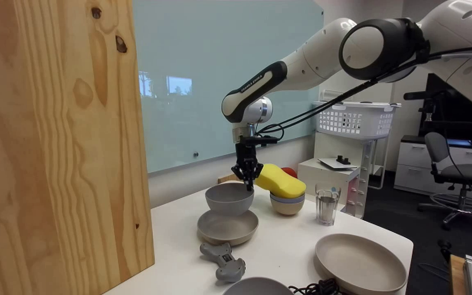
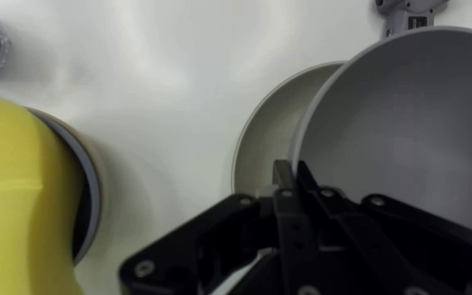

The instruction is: Unstack the grey bowls then place one bowl in the large grey bowl.

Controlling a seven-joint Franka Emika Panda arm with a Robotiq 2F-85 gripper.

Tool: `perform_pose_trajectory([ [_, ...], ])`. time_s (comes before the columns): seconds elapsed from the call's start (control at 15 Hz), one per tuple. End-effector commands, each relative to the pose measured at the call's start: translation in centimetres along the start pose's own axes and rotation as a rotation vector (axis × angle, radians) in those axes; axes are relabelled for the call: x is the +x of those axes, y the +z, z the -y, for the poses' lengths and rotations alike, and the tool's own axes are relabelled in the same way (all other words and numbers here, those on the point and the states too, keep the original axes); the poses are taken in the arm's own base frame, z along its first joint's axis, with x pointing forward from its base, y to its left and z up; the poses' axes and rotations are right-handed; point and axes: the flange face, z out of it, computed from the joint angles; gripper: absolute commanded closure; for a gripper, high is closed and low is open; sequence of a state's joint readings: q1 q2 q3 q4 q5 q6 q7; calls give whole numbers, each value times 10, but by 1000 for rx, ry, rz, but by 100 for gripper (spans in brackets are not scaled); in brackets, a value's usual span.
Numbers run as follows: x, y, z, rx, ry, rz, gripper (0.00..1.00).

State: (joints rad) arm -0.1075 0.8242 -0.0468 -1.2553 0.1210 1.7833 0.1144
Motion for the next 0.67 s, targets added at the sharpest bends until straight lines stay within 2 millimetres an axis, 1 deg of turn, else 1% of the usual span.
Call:
perform_pose_trajectory([
  [0.0, 15, 22, 2, 35, -12, 36, 99],
  [0.27, 18, 38, 1, 40, -13, 58, 99],
  [0.53, 21, 55, -8, 34, -5, 86, 99],
  [0.6, 22, 64, -11, 33, -2, 92, 99],
])
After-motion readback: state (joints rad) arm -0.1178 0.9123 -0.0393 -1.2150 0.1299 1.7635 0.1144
